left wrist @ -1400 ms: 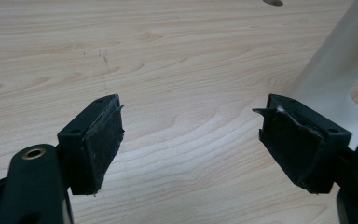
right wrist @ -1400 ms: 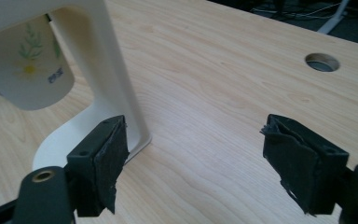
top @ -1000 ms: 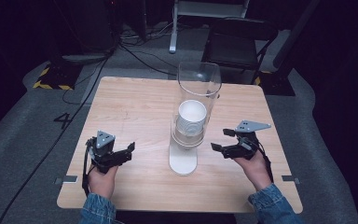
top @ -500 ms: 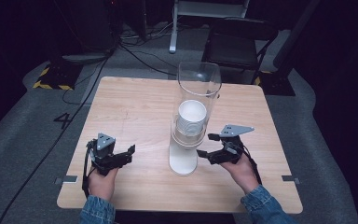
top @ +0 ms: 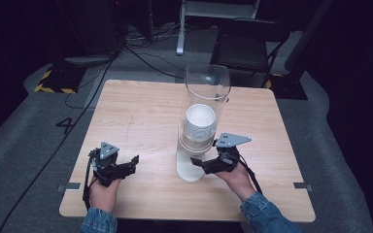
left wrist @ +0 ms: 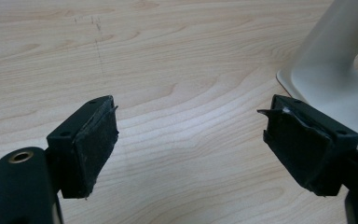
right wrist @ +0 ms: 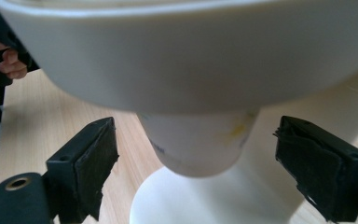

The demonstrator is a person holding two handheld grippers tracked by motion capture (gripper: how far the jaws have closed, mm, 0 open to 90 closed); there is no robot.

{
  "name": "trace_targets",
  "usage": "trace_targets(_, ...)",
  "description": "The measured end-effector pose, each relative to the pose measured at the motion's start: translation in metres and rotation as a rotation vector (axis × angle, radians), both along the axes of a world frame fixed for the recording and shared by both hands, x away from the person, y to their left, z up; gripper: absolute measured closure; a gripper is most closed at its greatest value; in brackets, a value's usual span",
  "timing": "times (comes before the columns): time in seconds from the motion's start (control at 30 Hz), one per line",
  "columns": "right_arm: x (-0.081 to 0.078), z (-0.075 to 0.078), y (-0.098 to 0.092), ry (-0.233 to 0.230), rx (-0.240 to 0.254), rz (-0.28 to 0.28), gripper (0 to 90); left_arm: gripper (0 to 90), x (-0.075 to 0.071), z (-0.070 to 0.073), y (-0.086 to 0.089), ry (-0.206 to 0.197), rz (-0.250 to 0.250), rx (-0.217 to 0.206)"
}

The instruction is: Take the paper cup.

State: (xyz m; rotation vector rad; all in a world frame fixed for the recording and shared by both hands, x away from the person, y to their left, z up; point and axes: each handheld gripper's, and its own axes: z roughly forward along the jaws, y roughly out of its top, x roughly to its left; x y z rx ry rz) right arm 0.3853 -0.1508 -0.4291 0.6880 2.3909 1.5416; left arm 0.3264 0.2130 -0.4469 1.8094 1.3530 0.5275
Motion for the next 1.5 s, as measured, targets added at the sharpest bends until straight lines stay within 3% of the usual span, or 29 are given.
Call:
trace_targets(0.2,-0.001,-0.007,0.013,-0.039,0.02,-0.023,13.9,17.2,0.0,-0.001,0.001,0.006,-0.004,0.006)
trace_targets(0.3,-0.002,-0.01,0.016,-0.063,0.021,-0.05,18.9,17.2,0.0,0.0,0.0,0.011,-0.011,0.009)
trace_targets(0.4,-0.001,-0.012,0.016,-0.059,0.031,-0.066,20.1,17.2,0.0,0.0,0.0,0.01,-0.014,0.01)
trace_targets(0.5,-0.002,-0.014,0.016,-0.059,0.041,-0.069,27.5,17.2,0.001,0.0,-0.001,0.01,-0.012,0.011)
trace_targets(0.63,-0.003,-0.014,0.017,-0.085,0.016,-0.081,33.1,17.4,0.001,-0.001,-0.002,0.018,-0.015,0.015)
trace_targets(1.5,0.005,-0.016,0.009,-0.106,-0.026,-0.08,34.7,17.4,0.001,-0.001,-0.001,0.021,-0.016,0.017)
